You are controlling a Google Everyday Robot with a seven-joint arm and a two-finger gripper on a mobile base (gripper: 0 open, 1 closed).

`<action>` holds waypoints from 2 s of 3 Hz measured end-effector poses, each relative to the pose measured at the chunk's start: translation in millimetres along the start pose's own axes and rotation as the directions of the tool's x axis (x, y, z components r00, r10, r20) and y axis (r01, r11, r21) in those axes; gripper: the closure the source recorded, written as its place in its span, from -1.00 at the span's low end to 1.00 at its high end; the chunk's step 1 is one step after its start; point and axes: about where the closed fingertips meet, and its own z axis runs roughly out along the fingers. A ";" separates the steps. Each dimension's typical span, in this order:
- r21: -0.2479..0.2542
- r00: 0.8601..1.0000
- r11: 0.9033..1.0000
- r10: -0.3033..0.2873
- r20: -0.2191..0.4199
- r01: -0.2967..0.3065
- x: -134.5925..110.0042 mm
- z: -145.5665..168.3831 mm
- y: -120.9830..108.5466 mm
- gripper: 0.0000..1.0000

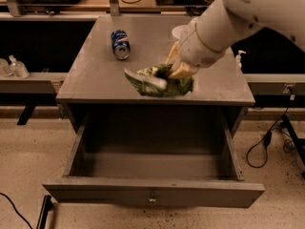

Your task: Pick green jalapeno chip bag from top drawer and place on counter

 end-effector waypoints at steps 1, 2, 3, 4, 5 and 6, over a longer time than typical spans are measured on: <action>0.089 0.999 0.996 0.024 -0.045 -0.020 19.5 -12.4 -61.8 0.96; 0.143 0.995 0.989 0.049 -0.091 -0.035 29.5 12.9 -92.2 0.51; 0.143 0.994 0.989 0.047 -0.095 -0.033 29.2 14.8 -92.8 0.04; 0.141 0.995 0.990 0.045 -0.094 -0.032 28.3 16.7 -92.5 -0.42; 0.138 0.995 0.990 0.044 -0.094 -0.030 27.6 18.4 -92.0 -0.88; 0.136 0.995 0.990 0.043 -0.093 -0.030 27.2 19.3 -91.7 -1.00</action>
Offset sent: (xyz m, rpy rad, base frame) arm 0.1429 -0.0059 0.0143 -0.0443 -0.1810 -0.2043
